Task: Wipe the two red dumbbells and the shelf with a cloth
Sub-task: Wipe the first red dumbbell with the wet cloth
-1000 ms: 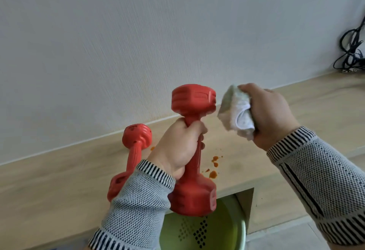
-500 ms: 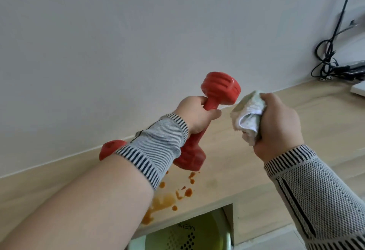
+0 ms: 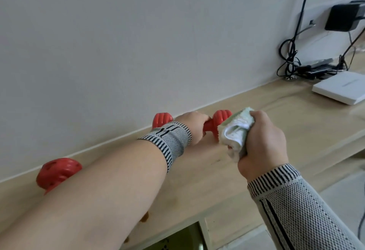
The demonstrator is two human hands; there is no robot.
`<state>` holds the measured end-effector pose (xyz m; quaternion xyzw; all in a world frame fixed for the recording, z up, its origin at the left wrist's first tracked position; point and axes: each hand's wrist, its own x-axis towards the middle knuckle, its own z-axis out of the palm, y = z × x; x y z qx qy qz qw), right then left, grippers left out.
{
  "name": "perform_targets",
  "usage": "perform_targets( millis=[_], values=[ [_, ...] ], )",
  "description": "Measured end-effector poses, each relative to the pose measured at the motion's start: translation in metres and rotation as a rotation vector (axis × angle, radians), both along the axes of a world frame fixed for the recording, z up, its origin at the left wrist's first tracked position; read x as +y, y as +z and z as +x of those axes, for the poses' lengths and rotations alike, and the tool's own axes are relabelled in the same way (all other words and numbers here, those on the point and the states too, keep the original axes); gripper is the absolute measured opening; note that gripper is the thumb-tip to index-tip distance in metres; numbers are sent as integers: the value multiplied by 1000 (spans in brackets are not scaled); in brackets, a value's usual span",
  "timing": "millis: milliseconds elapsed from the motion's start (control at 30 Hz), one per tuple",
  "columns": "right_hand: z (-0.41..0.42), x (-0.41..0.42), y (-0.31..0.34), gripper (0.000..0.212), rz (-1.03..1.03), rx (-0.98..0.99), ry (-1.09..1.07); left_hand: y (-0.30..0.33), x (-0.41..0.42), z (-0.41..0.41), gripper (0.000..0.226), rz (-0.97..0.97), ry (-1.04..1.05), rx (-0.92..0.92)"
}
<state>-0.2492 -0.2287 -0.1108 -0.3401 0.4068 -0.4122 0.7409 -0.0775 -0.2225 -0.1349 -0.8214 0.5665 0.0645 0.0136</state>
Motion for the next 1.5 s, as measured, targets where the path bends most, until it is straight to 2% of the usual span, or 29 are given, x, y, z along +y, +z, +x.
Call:
perform_targets(
  millis=[167,267,433,633,800,1033,1367,1500],
  values=[
    [6,-2,-5,21,41,-11,38,-9,1,12,49,4,-48,33],
    [14,2,-7,20,-40,23,57,-14,2,15,47,-28,-83,34],
    [16,7,-6,21,82,38,36,-22,9,16,49,-90,-120,-114],
    [14,13,-3,23,104,55,59,-20,20,19,43,-159,-83,-220],
    [15,15,-1,23,131,55,71,-20,28,12,46,-150,-71,-56],
    [22,22,1,22,142,76,77,-16,48,3,32,-198,-125,-190],
    [22,19,-2,24,123,68,91,-22,37,11,50,-247,-101,-88],
    [28,23,-2,22,111,51,112,-24,57,12,55,-426,-178,-65]
  ],
)
